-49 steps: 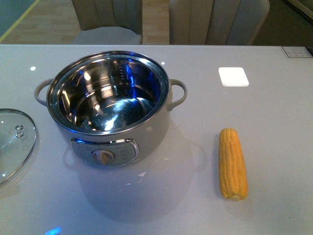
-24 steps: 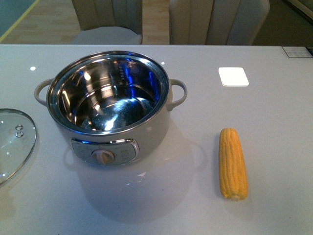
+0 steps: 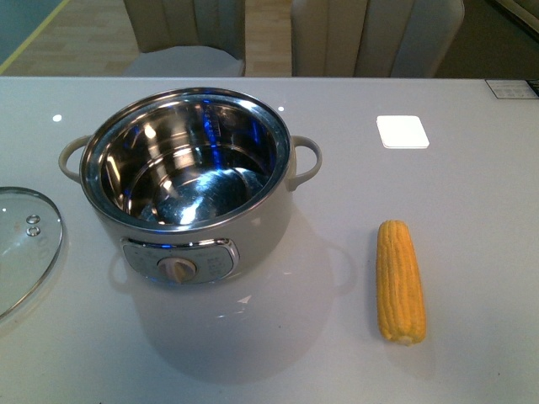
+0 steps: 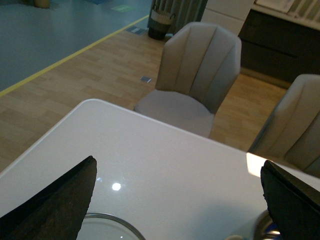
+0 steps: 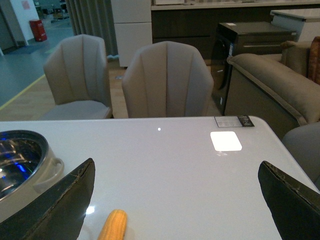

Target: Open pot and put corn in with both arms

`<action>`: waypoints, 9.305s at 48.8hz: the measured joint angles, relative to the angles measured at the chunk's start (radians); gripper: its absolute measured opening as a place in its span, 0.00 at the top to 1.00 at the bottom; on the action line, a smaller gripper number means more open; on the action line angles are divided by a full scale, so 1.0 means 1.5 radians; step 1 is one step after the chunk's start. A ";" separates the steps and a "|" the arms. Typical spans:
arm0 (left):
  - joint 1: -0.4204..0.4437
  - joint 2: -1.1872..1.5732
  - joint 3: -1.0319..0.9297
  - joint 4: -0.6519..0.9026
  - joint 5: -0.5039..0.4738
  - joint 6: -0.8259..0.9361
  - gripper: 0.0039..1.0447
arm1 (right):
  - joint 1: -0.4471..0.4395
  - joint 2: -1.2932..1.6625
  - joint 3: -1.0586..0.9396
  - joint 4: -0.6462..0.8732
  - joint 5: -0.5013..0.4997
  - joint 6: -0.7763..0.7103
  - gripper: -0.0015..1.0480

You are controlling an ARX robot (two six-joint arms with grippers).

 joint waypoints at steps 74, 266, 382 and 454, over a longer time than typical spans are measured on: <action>-0.217 -0.801 -0.286 -0.428 -0.111 0.135 0.97 | 0.000 0.000 0.000 0.000 0.000 0.000 0.08; -0.217 -1.013 -0.286 -0.644 -0.111 0.137 0.06 | 0.286 1.172 0.621 0.145 -0.052 0.257 0.77; -0.217 -1.013 -0.286 -0.644 -0.111 0.137 0.06 | 0.387 1.398 0.863 0.049 -0.038 0.405 0.08; -0.217 -1.013 -0.286 -0.644 -0.111 0.137 0.06 | 0.002 0.407 0.028 0.364 0.002 0.001 0.98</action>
